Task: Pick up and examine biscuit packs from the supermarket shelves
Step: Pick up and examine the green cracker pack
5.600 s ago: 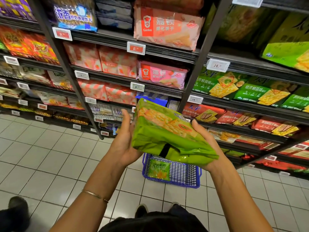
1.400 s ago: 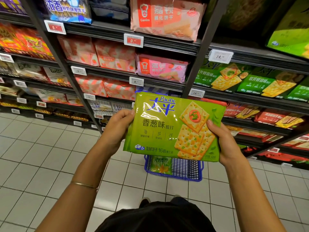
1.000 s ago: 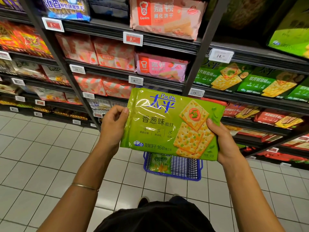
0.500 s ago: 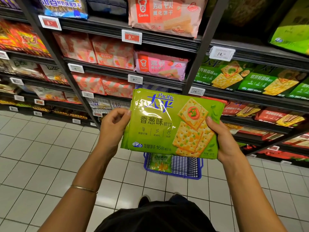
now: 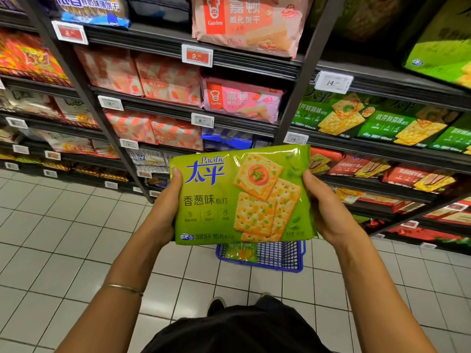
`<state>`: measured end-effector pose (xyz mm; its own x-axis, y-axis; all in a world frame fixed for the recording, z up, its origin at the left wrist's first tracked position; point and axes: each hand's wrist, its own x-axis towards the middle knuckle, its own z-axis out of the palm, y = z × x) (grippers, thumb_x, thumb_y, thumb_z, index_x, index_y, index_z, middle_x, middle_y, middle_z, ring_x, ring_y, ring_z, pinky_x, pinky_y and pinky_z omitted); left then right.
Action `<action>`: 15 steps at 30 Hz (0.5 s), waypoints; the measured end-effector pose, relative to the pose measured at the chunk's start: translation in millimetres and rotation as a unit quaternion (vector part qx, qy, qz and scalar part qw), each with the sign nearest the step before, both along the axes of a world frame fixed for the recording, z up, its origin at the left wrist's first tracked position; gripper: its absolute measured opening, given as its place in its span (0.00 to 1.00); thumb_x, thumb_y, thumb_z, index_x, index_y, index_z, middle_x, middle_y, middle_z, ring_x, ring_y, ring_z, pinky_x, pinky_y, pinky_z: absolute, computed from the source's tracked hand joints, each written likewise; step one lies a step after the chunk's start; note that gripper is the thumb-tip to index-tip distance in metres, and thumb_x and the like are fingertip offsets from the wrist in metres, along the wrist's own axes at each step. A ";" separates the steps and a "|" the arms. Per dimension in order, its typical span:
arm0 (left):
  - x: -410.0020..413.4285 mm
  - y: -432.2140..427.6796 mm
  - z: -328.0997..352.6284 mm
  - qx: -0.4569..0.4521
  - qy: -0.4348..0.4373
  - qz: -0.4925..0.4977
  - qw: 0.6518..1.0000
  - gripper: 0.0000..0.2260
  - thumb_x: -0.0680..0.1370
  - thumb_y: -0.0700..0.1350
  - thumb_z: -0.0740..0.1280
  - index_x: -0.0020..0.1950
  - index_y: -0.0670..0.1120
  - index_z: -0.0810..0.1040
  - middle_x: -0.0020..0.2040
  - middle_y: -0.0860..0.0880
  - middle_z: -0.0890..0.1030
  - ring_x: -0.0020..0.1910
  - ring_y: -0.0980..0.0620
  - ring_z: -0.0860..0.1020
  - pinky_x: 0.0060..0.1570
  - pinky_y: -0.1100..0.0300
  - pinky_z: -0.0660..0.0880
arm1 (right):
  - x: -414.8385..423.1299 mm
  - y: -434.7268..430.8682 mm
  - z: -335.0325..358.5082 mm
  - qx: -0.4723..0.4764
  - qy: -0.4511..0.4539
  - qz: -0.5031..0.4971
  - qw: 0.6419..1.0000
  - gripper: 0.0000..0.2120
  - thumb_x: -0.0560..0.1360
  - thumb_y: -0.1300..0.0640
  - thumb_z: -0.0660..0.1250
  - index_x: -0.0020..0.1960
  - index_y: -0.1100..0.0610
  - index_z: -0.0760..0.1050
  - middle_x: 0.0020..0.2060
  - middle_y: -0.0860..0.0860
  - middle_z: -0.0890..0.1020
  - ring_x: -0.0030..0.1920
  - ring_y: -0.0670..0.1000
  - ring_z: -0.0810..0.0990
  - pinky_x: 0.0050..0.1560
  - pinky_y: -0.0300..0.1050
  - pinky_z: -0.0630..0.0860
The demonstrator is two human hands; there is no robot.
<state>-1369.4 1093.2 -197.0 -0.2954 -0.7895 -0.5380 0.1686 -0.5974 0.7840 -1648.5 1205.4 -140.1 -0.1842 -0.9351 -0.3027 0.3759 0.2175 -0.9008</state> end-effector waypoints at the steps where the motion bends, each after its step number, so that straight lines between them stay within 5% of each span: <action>1: 2.5 -1.0 -2.6 0.009 0.011 0.003 1.000 0.25 0.79 0.72 0.57 0.55 0.60 0.88 0.56 0.44 0.88 0.52 0.42 0.87 0.39 0.45 0.84 | 0.6 0.5 0.4 -0.003 -0.014 0.000 1.000 0.21 0.80 0.44 0.64 0.67 0.54 0.80 0.63 0.57 0.84 0.62 0.58 0.84 0.56 0.52 0.84; 5: 8.7 -2.8 -10.0 0.042 0.037 0.011 0.998 0.27 0.79 0.72 0.56 0.58 0.58 0.87 0.58 0.43 0.87 0.54 0.40 0.87 0.40 0.42 0.84 | 5.8 -1.0 0.3 -0.028 -0.011 -0.011 0.999 0.14 0.80 0.51 0.64 0.61 0.54 0.84 0.58 0.55 0.86 0.58 0.54 0.85 0.53 0.47 0.83; 11: 14.8 -3.4 -18.6 0.074 0.050 0.016 0.996 0.28 0.80 0.73 0.54 0.55 0.58 0.88 0.57 0.43 0.87 0.52 0.40 0.87 0.39 0.42 0.84 | 10.7 -5.1 0.4 -0.040 0.017 0.001 0.999 0.17 0.79 0.55 0.65 0.65 0.59 0.79 0.58 0.57 0.86 0.55 0.54 0.86 0.51 0.47 0.84; 15: 14.9 -3.5 -17.3 0.074 0.053 0.012 0.996 0.28 0.80 0.72 0.54 0.55 0.58 0.89 0.57 0.43 0.87 0.52 0.40 0.87 0.38 0.43 0.84 | 11.5 -5.6 -0.8 -0.023 0.035 -0.017 0.999 0.11 0.77 0.55 0.67 0.57 0.57 0.76 0.45 0.53 0.88 0.43 0.51 0.87 0.42 0.46 0.84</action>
